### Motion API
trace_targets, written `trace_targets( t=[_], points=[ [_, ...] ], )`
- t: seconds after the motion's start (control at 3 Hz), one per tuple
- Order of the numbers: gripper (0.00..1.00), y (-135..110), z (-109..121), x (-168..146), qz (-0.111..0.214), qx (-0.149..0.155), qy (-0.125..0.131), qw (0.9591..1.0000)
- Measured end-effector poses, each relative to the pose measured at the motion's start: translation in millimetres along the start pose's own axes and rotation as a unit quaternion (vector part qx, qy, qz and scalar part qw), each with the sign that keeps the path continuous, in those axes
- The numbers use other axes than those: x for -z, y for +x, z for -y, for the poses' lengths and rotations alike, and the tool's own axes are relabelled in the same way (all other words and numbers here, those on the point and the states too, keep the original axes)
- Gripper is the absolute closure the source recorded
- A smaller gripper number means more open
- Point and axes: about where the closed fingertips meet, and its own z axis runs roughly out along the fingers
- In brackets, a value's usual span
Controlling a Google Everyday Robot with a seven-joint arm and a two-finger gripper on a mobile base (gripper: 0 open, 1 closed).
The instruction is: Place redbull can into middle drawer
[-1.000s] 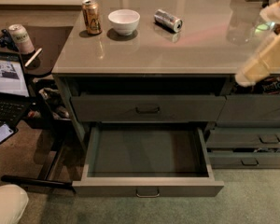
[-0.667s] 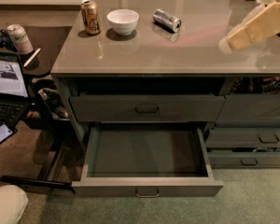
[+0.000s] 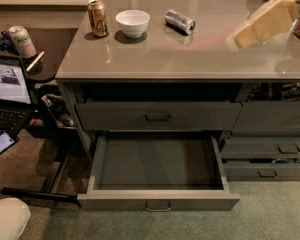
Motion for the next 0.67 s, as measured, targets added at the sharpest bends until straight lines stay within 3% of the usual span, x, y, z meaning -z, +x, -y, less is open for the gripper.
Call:
trace_targets(
  t=[0.33, 0.67],
  points=[
    [0.0, -6, 29, -40, 0.019, -0.059, 0.022, 0.9978],
    [0.0, -12, 67, -79, 0.047, -0.12, 0.064, 0.9896]
  ],
)
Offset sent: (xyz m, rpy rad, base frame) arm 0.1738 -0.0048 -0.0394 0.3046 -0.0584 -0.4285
